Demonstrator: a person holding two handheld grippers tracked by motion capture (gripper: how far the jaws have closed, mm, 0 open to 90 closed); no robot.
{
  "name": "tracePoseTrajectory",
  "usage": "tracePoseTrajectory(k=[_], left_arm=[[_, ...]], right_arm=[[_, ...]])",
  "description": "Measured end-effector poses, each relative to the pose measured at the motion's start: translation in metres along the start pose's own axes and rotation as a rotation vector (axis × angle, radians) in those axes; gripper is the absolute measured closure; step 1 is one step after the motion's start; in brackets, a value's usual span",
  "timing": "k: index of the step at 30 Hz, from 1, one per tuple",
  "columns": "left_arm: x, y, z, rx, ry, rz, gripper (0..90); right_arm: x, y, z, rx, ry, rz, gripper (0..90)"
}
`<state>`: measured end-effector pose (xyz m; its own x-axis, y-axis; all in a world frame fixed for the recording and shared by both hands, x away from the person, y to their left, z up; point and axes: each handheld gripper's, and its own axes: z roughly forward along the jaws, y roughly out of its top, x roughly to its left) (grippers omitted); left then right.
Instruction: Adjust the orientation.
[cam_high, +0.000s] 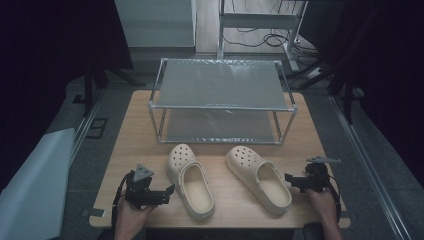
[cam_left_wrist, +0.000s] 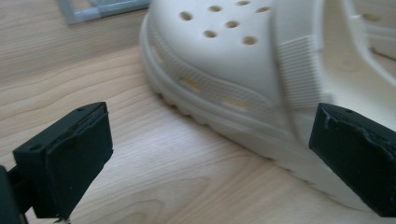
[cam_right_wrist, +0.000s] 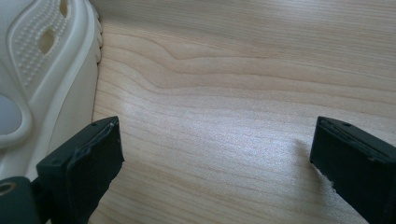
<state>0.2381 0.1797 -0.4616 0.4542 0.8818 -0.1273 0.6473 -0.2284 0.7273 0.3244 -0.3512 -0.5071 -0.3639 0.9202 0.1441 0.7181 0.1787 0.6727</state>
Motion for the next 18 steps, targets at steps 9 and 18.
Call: tracePoseTrajectory(k=[9,18], left_arm=[[-0.019,0.008,0.012,0.025,-0.020,0.032,0.0],[-0.028,0.014,0.041,0.084,0.043,0.021,0.0]], right_arm=[[0.000,0.000,0.001,0.005,0.002,0.000,2.6],[0.001,0.000,0.003,0.018,0.001,-0.004,2.8]])
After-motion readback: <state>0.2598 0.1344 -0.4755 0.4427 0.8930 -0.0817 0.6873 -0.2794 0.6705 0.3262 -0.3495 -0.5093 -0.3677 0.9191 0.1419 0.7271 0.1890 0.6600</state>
